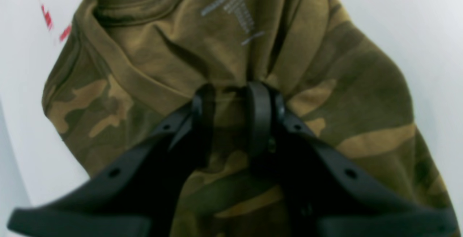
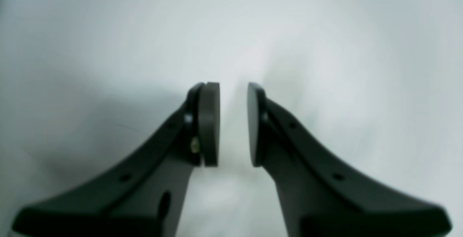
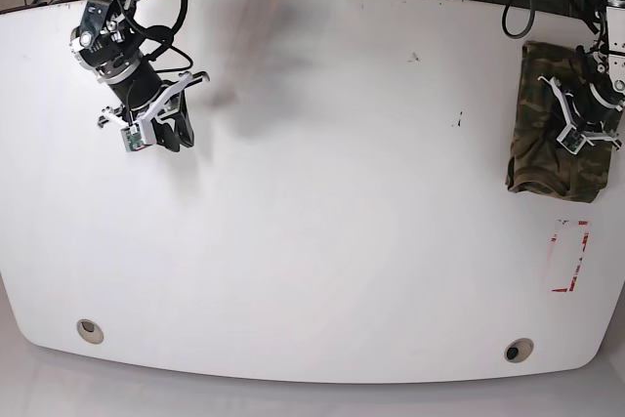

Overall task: Layout the t-shirt on the table in an organized manner, then fold the t-shirt properly
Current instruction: 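Carry the folded bundle with the left gripper to the table corner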

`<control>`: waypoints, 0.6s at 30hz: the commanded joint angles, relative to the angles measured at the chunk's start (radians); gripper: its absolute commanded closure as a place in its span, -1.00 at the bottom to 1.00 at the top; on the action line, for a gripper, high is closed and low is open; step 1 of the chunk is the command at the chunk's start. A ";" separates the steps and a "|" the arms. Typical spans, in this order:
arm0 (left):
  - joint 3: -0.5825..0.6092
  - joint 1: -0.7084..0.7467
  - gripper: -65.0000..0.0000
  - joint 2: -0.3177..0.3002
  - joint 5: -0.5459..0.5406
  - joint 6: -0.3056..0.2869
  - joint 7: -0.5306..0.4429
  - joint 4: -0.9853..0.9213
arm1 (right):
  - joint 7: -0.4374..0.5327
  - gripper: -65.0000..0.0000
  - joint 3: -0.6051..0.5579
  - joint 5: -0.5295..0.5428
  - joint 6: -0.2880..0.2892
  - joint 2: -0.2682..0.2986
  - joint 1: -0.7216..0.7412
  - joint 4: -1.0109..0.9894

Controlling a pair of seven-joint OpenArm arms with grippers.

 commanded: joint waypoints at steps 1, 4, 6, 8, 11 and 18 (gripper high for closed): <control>0.002 0.022 0.57 -0.029 0.089 -0.020 0.133 -0.038 | 0.030 0.62 0.006 0.050 0.002 0.013 0.004 0.021; -0.001 0.021 0.57 -0.043 0.089 -0.020 0.133 -0.048 | 0.030 0.62 0.006 0.074 0.002 0.016 -0.002 0.021; -0.024 0.024 0.57 -0.048 0.081 -0.021 0.133 -0.050 | 0.030 0.62 0.006 0.080 0.002 0.016 -0.010 0.021; -0.059 0.025 0.57 -0.048 0.065 -0.023 0.133 -0.053 | 0.030 0.62 0.006 0.080 0.002 0.016 -0.012 0.021; -0.101 0.033 0.57 -0.054 0.048 -0.023 0.133 -0.061 | 0.030 0.62 0.006 0.077 0.002 0.016 -0.015 0.021; -0.121 0.039 0.57 -0.072 0.042 -0.023 0.133 -0.053 | 0.030 0.62 0.006 0.076 0.002 0.016 -0.016 0.021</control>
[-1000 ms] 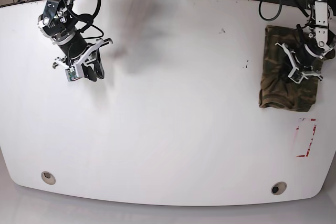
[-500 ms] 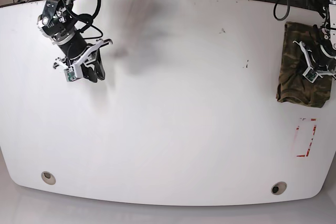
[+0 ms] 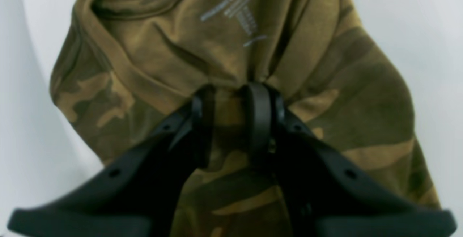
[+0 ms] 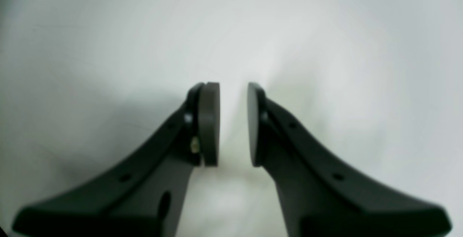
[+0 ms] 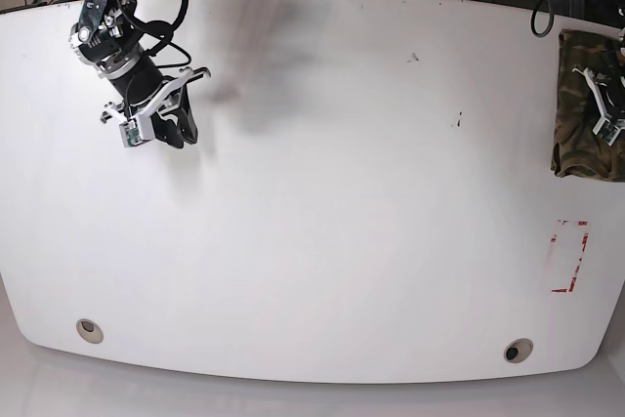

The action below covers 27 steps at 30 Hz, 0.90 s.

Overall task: Layout the t-shirt on the table in an organized manner, then fold the t-shirt properly
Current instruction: 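Carry the folded bundle with the left gripper to the table corner, then open the left gripper and release the bundle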

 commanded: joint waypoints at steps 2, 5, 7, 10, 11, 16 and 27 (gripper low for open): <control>-0.002 0.001 0.57 -0.015 0.034 -0.012 0.046 0.002 | 0.030 0.62 0.005 0.021 0.001 0.012 0.006 0.021; -0.004 -0.008 0.57 -0.018 0.034 -0.012 0.046 0.028 | 0.030 0.62 0.005 0.020 0.001 0.012 0.006 0.021; -0.010 -0.015 0.57 -0.023 0.034 -0.012 0.046 0.055 | 0.030 0.62 0.004 0.020 0.001 0.012 0.009 0.021; -0.030 -0.019 0.57 -0.023 0.034 -0.012 0.046 0.106 | 0.030 0.62 0.004 0.018 0.001 0.012 0.014 0.021; -0.034 -0.017 0.57 -0.023 0.034 -0.012 0.046 0.124 | 0.030 0.62 0.004 0.018 0.001 0.012 0.014 0.021; -0.048 -0.017 0.57 -0.019 0.034 -0.012 0.044 0.218 | 0.030 0.62 0.004 -0.002 0.001 0.039 0.015 0.027; -0.105 -0.019 0.58 0.136 -0.052 0.048 -0.068 0.417 | 0.180 0.62 0.005 -0.214 0.001 0.017 0.009 0.039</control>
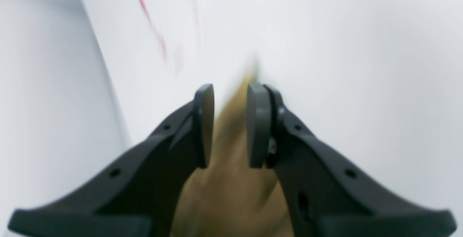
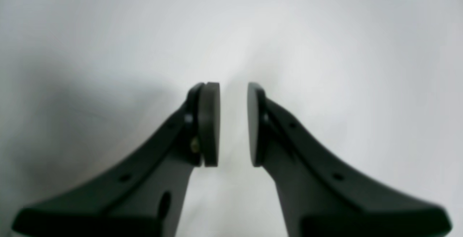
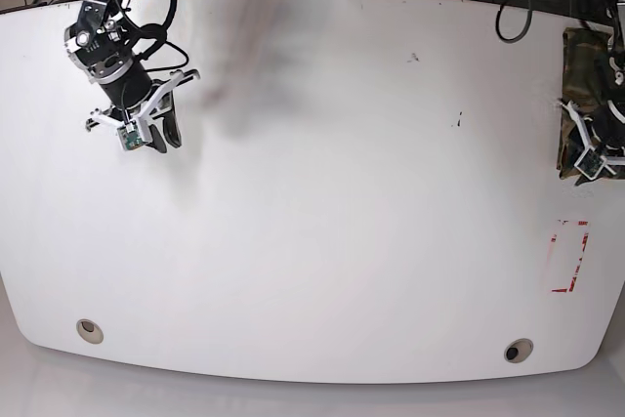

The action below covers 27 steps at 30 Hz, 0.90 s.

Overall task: Layout the t-shirt on the table in an organized manner, then fold the t-shirt properly
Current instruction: 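Open the left gripper and release the bundle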

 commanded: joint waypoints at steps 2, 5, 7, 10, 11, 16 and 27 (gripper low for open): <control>-0.024 -0.009 0.58 0.066 -0.020 0.074 -0.077 0.031 | 0.141 0.62 0.007 -0.024 -0.001 -0.028 -0.003 0.008; -0.023 -0.009 0.57 0.137 -0.022 0.113 -0.153 0.037 | 0.230 0.62 0.007 -0.064 -0.001 -0.045 -0.018 -0.011; -0.023 -0.007 0.57 0.191 -0.020 0.131 -0.207 0.049 | 0.285 0.62 0.007 -0.084 -0.001 -0.050 -0.036 -0.027; -0.011 -0.003 0.57 0.275 -0.016 0.150 -0.265 0.074 | 0.357 0.62 0.012 -0.096 -0.001 -0.055 -0.061 -0.044; -0.003 0.002 0.57 0.306 -0.014 0.153 -0.282 0.083 | 0.380 0.62 0.021 -0.094 -0.001 -0.055 -0.072 -0.050; 0.012 0.106 0.57 0.390 -0.014 0.153 -0.299 0.155 | 0.446 0.62 0.069 -0.094 -0.001 -0.091 -0.122 -0.067; 0.046 0.434 0.57 0.499 -0.014 0.154 -0.304 0.306 | 0.512 0.62 0.130 -0.088 -0.001 -0.111 -0.299 -0.082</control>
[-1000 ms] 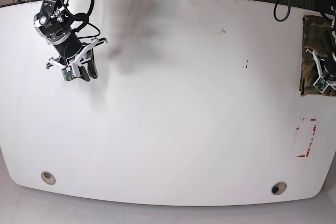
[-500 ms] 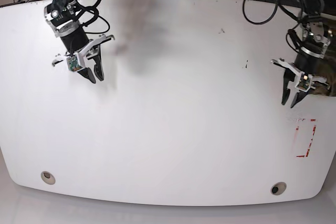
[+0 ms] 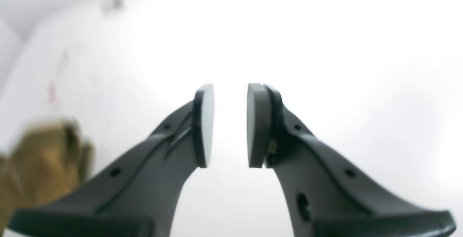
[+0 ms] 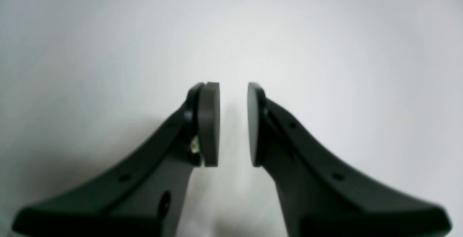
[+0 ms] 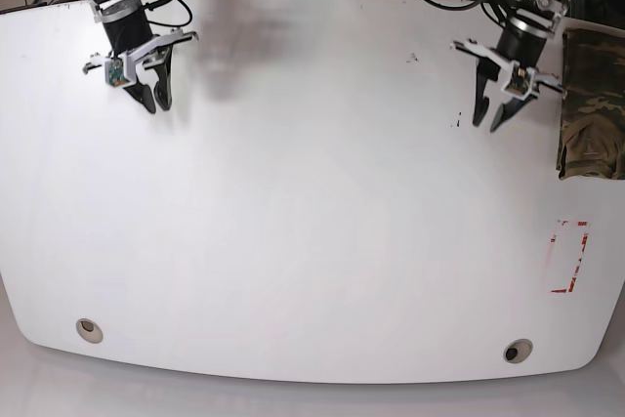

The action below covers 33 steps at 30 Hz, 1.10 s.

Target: Layout the t-shirt on the table in an organized manner, then fold the t-shirt properly

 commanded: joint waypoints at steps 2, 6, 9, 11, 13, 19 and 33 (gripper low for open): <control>0.008 0.100 0.57 0.029 -0.018 -0.004 -0.034 0.054 | 0.022 0.62 0.006 0.050 -0.001 0.010 -0.073 0.016; 0.008 0.217 0.57 0.069 -0.020 -0.003 -0.034 0.066 | 0.022 0.62 0.006 0.131 -0.001 0.010 -0.162 0.020; 0.008 0.303 0.58 0.092 -0.020 0.000 -0.036 0.069 | 0.022 0.62 0.004 0.174 -0.001 0.012 -0.231 0.025; 0.008 0.366 0.58 0.104 -0.021 0.000 -0.036 0.067 | 0.022 0.62 0.000 0.196 -0.001 0.013 -0.285 0.029; 0.008 0.424 0.58 0.112 -0.025 0.000 -0.036 0.067 | 0.022 0.62 0.000 0.213 -0.001 0.010 -0.333 0.040; 0.009 0.571 0.58 0.122 -0.025 -0.004 -0.031 0.058 | 0.022 0.62 -0.043 0.226 -0.001 0.009 -0.479 0.065; 0.043 0.751 0.59 0.015 -0.021 0.000 -0.034 -0.213 | 0.022 0.62 -0.269 0.216 -0.001 0.102 -0.745 -0.041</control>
